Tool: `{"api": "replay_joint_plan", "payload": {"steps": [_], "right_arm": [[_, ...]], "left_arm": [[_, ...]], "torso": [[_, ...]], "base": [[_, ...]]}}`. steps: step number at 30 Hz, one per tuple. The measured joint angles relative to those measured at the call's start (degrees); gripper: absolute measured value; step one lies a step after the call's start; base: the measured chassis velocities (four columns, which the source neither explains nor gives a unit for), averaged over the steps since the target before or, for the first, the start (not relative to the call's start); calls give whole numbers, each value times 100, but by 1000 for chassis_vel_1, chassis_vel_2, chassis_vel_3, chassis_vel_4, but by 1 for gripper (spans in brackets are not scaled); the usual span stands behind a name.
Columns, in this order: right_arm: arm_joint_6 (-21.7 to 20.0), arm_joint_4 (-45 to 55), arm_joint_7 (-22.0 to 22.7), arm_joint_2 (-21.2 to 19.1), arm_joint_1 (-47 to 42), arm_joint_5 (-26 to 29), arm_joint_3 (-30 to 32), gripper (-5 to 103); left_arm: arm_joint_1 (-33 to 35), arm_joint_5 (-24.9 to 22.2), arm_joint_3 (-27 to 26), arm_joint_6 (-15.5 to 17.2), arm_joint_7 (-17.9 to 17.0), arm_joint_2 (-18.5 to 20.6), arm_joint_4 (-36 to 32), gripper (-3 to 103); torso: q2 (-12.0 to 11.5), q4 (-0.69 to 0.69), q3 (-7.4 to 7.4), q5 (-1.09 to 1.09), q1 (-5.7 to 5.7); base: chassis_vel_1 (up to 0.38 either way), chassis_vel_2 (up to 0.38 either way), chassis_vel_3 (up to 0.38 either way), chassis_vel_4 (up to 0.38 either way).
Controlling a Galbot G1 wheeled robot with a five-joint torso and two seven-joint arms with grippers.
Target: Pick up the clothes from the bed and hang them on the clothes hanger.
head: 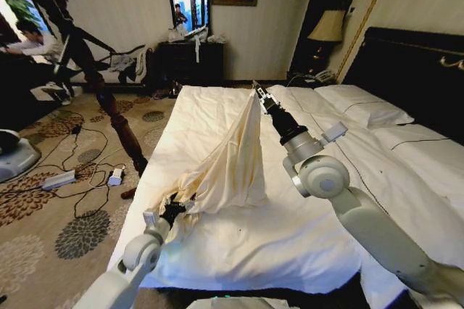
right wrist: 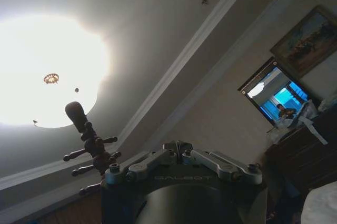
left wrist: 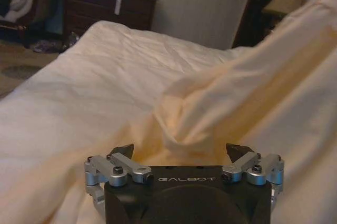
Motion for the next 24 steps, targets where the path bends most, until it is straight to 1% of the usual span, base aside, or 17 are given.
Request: {"api": "replay_joint_plan", "payload": {"steps": [2,3,4,7,8,10,13,14,15,16,20,22,23,24], "right_arm": [[0,24,0,-12,37,37,-1,0],[0,24,0,-12,37,37,-1,0],[0,41,-1,-34,51,45,-1,0],[0,51,-3,-78,46,45,15,0],[-1,49,-4,-108,29,41,33,0],[0,41,-4,-123,24,40,44,0],[1,-5,-4,-175,22,45,87,0],[5,-20,-4,-191,22,66,118,0],[5,-20,-4,-191,22,66,118,0],[9,-20,-4,-193,22,75,135,0],[16,5,-4,-184,12,72,143,0],[18,35,-4,-189,-14,64,143,0],[18,35,-4,-189,-14,64,143,0],[19,43,-3,-201,-25,62,150,0]], "left_arm": [[-268,-34,16,-30,-59,-96,209,101],[-268,-34,16,-30,-59,-96,209,101],[-483,-98,5,-47,-102,-152,377,99],[-710,-172,-65,-56,-118,-144,574,98],[-852,-236,-101,-59,-100,-43,702,96],[-920,-260,-109,-64,-77,34,765,96],[-1269,-388,-133,-104,11,430,1028,98],[-1530,-549,-149,-127,32,700,1216,99],[-1530,-549,-149,-127,32,700,1216,99],[-1675,-643,-169,-138,35,837,1319,99],[-1722,-775,-235,-147,34,909,1344,99],[-1452,-736,-272,-147,27,778,1136,99],[-1452,-736,-272,-147,27,778,1136,99],[-1271,-650,-284,-147,28,683,993,99]], "torso": [[0,0,0,0,0],[0,0,0,0,0],[-1,0,0,0,0],[-1,0,0,0,0],[-1,1,0,-1,0],[-1,1,0,-1,0],[-1,0,0,-1,0],[-1,0,1,0,1],[-1,0,1,0,1],[-1,0,1,1,1],[-1,1,1,0,1],[-1,0,0,0,1],[-1,0,0,0,1],[-1,1,0,-1,1]], "base": [[0,0,0,0],[0,0,0,0],[0,0,0,0],[0,0,0,0],[0,0,0,0],[0,0,0,0],[0,0,0,0],[0,0,0,0],[0,0,0,0],[0,0,0,0],[0,0,0,0],[0,0,0,0],[0,0,0,0],[0,0,0,0]]}}
